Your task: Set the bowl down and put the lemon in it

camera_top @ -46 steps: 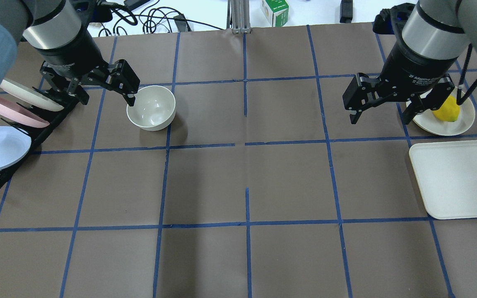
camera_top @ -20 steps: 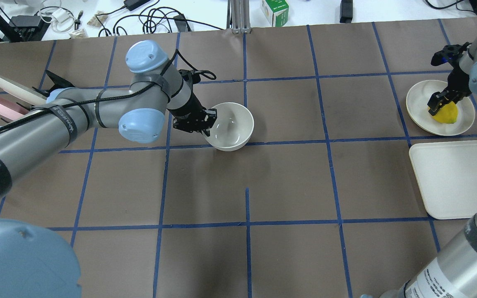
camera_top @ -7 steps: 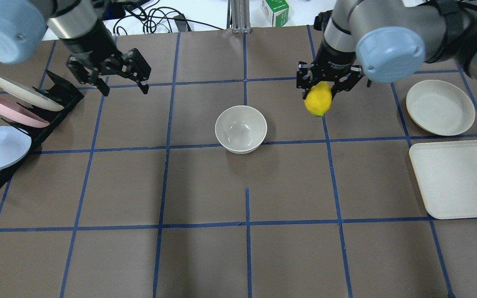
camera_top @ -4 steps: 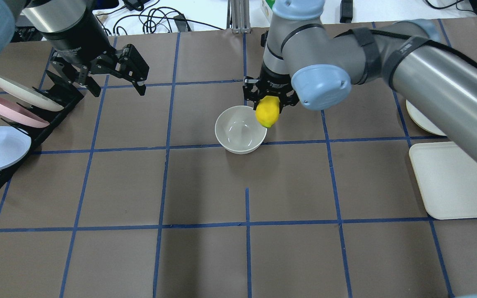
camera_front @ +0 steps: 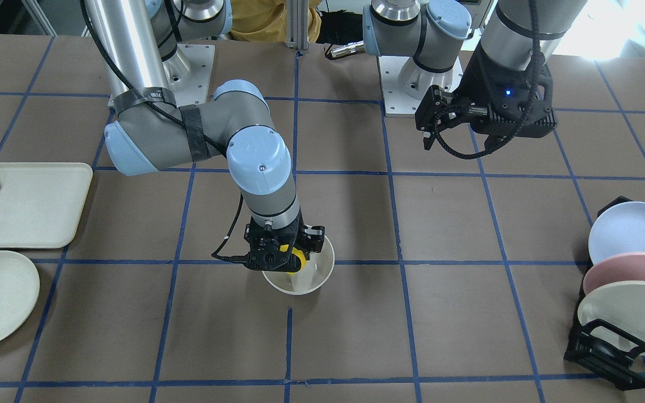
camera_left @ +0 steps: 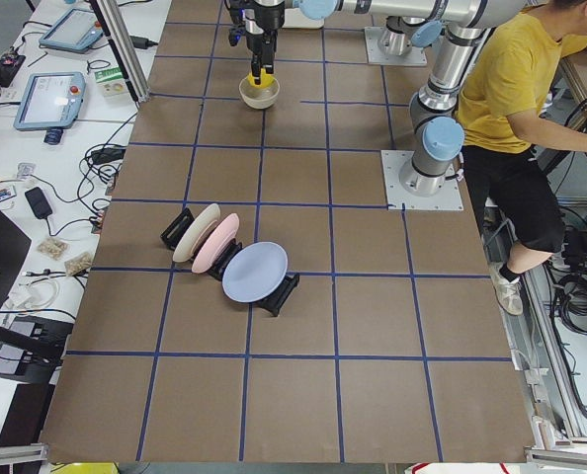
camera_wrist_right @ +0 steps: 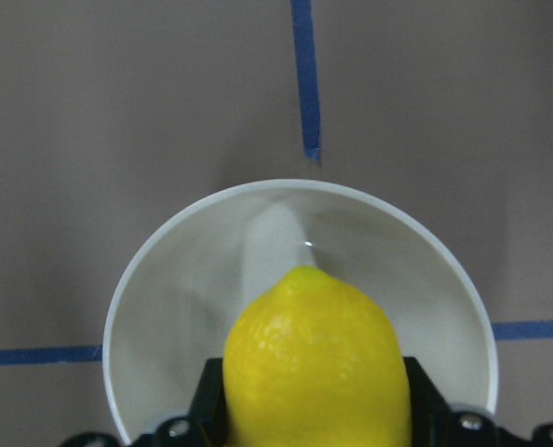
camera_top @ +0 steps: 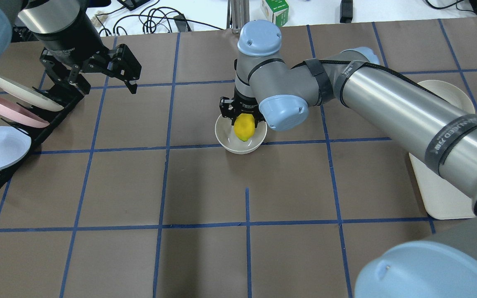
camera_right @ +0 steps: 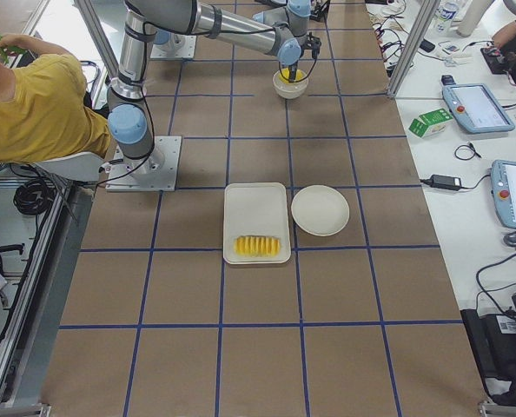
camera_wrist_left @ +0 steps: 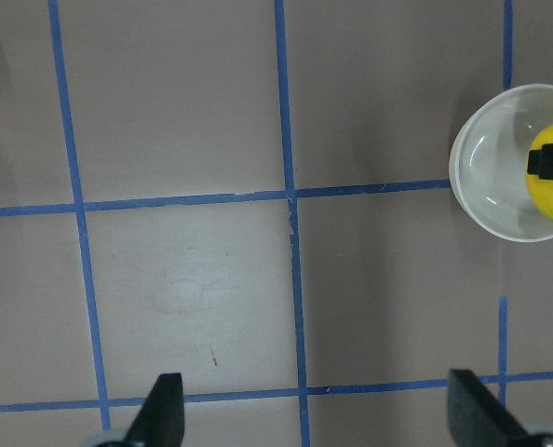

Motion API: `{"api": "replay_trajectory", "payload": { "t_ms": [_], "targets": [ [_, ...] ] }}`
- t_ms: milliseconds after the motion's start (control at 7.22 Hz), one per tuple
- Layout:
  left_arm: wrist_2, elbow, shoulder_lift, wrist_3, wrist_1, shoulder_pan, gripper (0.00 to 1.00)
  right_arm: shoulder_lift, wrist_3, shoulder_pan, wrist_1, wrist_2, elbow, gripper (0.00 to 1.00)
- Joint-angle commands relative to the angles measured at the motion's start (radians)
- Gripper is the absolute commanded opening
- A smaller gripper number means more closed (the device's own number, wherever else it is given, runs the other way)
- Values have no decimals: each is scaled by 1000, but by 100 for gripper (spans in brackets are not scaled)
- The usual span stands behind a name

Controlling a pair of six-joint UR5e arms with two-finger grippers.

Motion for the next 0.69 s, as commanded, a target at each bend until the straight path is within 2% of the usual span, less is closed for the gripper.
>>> {"api": "replay_trajectory", "payload": {
  "t_ms": [0,138,415,554],
  "targets": [
    [-4,-1,-1,0,0,2,100,63,0,-1,-71,1,-2,0],
    [-2,-1,-1,0,0,2,100,77,0,1,-73,1,0,0],
    [8,1,-1,1,-4,2,100,79,3,-1,-65,-7,4,85],
    [7,1,-1,0,-4,2,100,71,2,-1,-60,-14,4,100]
  ]
}}
